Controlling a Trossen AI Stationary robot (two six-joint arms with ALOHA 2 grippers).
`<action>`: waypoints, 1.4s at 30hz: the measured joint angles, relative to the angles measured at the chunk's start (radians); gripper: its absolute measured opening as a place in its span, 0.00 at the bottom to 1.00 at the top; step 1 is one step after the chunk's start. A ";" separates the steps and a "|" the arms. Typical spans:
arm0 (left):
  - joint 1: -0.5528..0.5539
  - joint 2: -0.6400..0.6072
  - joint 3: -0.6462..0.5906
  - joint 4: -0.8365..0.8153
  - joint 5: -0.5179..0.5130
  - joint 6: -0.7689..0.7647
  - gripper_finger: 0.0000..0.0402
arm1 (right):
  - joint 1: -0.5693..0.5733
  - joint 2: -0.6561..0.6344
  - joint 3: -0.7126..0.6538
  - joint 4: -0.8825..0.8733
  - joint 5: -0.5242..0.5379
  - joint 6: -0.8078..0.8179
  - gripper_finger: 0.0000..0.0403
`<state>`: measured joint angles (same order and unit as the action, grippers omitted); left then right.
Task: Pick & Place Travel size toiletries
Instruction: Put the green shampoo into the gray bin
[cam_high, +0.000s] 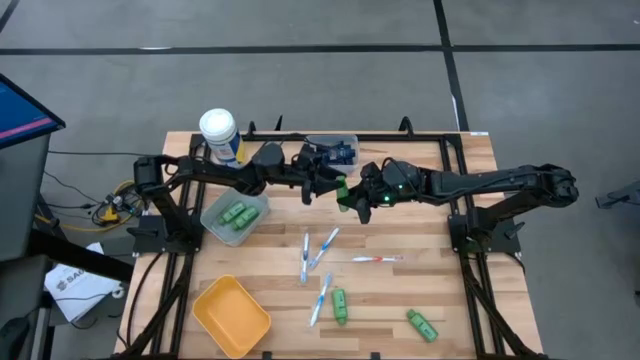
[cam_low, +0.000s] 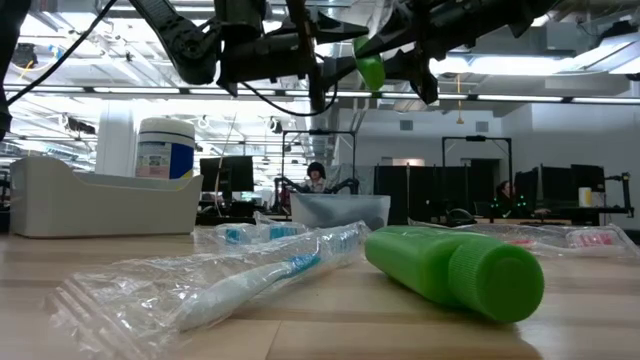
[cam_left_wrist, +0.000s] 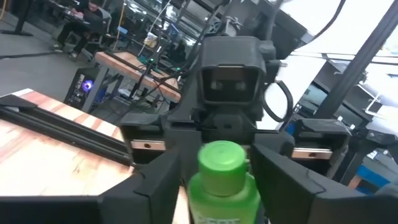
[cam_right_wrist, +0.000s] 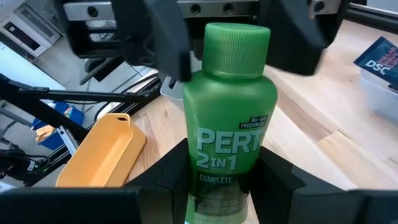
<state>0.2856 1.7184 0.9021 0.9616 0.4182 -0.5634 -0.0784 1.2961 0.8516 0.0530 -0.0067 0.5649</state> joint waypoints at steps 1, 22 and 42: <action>-0.002 0.000 0.000 0.001 0.000 0.003 0.44 | 0.000 0.000 0.000 -0.001 0.000 0.000 0.31; -0.002 -0.025 0.001 -0.028 0.027 0.003 0.21 | 0.000 -0.001 0.000 -0.004 0.001 -0.006 0.40; -0.014 -0.588 0.000 -1.452 -0.453 0.208 0.21 | -0.001 0.000 0.068 -0.340 -0.049 -0.015 0.60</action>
<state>0.2716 1.1306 0.9024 -0.4899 -0.0345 -0.3554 -0.0792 1.2957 0.9199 -0.2874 -0.0555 0.5500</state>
